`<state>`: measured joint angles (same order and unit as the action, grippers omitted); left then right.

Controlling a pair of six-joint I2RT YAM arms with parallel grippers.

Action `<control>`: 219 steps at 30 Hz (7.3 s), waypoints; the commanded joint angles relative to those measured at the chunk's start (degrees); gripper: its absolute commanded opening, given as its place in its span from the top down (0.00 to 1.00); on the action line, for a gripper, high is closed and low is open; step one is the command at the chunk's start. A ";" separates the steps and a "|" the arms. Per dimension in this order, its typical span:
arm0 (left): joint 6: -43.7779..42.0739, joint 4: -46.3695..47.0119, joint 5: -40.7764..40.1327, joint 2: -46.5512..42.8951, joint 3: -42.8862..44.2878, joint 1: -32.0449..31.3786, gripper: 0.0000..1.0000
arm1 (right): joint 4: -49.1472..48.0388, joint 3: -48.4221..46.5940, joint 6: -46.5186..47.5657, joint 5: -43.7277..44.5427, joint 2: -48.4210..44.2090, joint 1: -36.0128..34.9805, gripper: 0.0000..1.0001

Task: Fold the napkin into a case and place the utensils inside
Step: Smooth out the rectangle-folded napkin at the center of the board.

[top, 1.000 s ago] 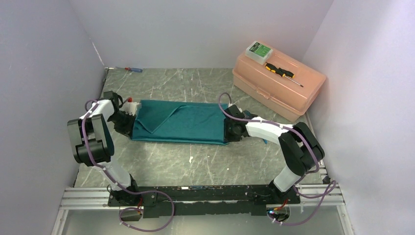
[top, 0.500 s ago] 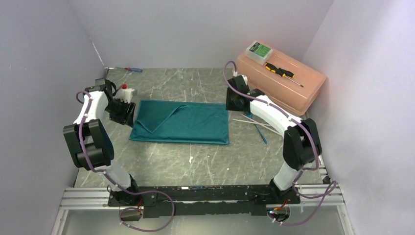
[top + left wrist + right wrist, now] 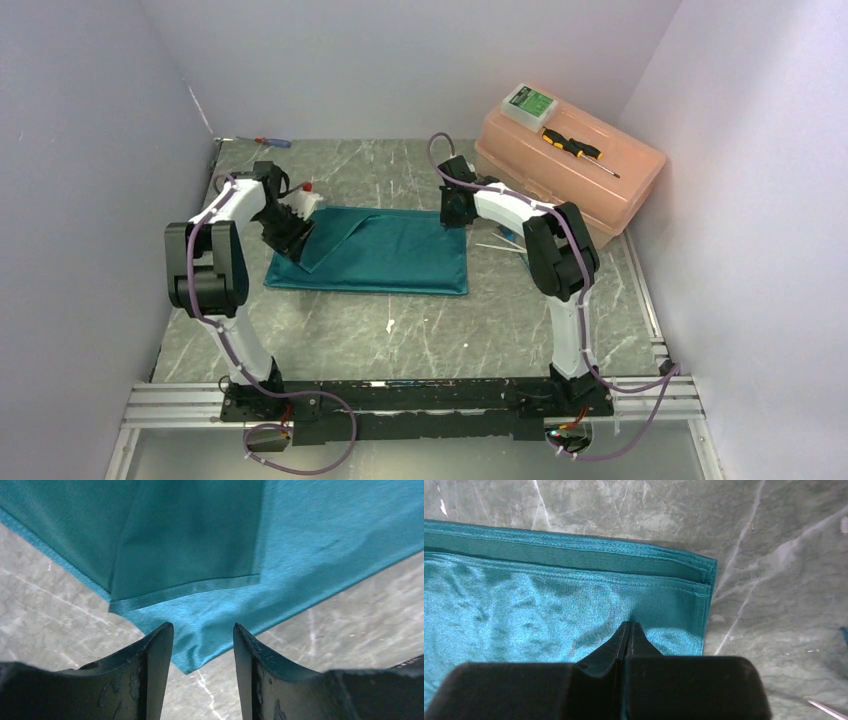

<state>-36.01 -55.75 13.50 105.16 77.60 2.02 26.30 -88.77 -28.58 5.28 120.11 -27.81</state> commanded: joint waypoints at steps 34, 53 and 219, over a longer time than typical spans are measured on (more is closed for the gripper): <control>6.35 2.76 14.80 -6.28 -3.91 12.11 0.51 | -15.62 -25.36 -5.17 -6.59 17.82 -19.48 1.00; -0.61 7.04 9.97 -7.27 -12.42 12.31 0.56 | -21.17 -33.10 -3.85 -9.02 25.85 -19.67 1.00; 26.06 20.04 6.12 9.75 3.89 -4.80 0.64 | -36.95 23.48 -7.02 -10.21 -1.34 -22.55 1.00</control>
<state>-12.16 -39.03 19.64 112.25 79.22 -2.72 -15.09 -65.84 -35.40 -4.56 117.12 -49.98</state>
